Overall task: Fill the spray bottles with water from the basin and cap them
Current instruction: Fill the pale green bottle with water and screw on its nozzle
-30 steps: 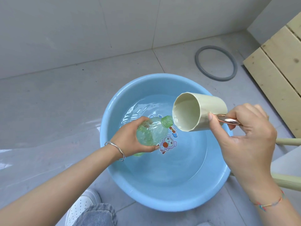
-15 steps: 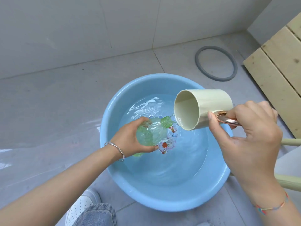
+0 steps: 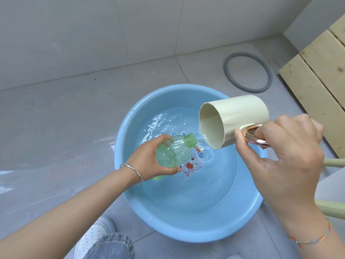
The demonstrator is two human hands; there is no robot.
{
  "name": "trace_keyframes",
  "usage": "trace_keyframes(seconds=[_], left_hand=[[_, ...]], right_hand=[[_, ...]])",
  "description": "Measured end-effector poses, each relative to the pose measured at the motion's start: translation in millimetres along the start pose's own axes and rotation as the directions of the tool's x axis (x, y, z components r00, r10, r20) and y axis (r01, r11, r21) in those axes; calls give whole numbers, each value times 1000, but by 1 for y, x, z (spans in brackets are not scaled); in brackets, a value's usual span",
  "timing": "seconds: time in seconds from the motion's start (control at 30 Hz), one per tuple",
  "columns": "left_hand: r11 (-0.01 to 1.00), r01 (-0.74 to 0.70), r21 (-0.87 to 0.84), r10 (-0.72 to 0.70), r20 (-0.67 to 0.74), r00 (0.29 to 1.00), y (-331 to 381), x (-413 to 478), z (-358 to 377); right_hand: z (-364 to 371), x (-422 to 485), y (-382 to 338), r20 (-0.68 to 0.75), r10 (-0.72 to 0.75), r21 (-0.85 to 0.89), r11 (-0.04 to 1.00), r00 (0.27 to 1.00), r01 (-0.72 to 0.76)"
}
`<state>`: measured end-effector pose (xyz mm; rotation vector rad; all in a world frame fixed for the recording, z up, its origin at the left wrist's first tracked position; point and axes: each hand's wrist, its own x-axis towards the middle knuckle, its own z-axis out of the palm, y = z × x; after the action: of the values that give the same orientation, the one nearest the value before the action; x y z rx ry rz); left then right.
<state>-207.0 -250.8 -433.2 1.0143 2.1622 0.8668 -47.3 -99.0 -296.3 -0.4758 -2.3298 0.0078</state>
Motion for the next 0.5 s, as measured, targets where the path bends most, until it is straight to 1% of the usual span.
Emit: trace_keyframes(seconds=[0.17,0.5], left_hand=[[1000,0,-7,0,-3,1000,1,0,1],[1000,7,-27,-7,21,1000,1,0,1]], right_hand=[[1,1,-1,-19,-51,-14,999,999,51],[5,-2,-2,-59,-223,-12,975,973,222]])
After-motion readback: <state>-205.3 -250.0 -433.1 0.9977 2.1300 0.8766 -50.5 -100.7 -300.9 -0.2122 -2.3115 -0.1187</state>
